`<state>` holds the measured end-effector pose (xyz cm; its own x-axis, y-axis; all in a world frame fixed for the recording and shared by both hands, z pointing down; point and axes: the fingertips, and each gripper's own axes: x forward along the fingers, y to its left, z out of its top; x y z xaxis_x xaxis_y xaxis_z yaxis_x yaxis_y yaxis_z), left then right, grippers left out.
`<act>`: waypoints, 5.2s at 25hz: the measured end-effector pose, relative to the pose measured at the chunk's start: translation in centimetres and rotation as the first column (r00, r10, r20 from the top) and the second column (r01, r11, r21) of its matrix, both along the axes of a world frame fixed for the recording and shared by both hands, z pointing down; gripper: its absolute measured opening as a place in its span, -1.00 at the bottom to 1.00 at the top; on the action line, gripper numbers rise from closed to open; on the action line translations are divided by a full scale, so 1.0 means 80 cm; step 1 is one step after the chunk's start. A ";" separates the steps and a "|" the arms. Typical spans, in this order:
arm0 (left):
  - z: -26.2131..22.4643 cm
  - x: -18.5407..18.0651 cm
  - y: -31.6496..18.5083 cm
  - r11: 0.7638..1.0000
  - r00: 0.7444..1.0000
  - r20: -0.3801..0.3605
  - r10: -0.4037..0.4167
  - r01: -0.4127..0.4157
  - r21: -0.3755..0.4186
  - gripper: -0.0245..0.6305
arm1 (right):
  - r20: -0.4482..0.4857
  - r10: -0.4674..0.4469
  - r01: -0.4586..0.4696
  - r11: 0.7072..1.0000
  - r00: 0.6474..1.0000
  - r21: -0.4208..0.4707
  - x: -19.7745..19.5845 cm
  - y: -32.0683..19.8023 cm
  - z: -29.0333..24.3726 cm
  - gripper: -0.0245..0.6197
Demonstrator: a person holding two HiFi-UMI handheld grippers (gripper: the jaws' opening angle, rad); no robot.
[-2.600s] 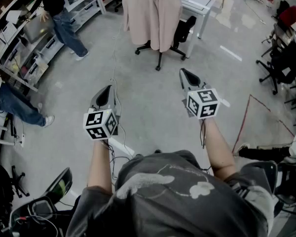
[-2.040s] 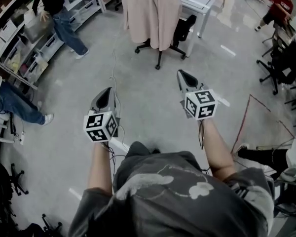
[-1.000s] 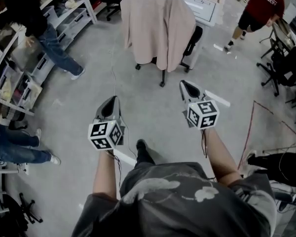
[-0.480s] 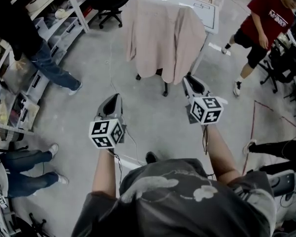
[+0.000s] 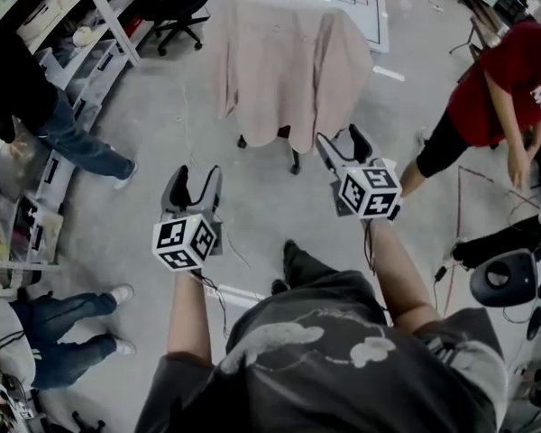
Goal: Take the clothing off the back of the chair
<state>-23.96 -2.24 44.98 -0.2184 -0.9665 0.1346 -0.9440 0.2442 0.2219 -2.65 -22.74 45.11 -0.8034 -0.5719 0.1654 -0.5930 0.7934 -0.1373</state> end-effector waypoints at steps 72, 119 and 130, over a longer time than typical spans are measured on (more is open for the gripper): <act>-0.062 -0.212 -0.443 0.863 0.863 0.045 0.504 -0.505 0.008 0.43 | 0.000 0.329 -0.327 0.939 0.944 0.103 -0.176 -0.278 -0.092 -0.86; -0.098 -0.174 -0.466 0.867 0.861 0.104 0.498 -0.495 -0.049 -0.93 | -0.009 0.232 -0.230 0.967 0.973 0.105 -0.161 -0.263 -0.095 -0.91; -0.138 -0.168 -0.434 0.876 0.866 0.156 0.476 -0.482 0.003 -0.93 | 0.058 0.231 -0.236 0.963 0.971 0.128 -0.138 -0.252 -0.128 -0.92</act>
<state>-37.39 -36.96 33.91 0.2586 -0.9612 0.0958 -0.9649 -0.2523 0.0728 -13.70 -42.93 34.90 -0.6495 -0.7591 0.0443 -0.7600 0.6463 -0.0686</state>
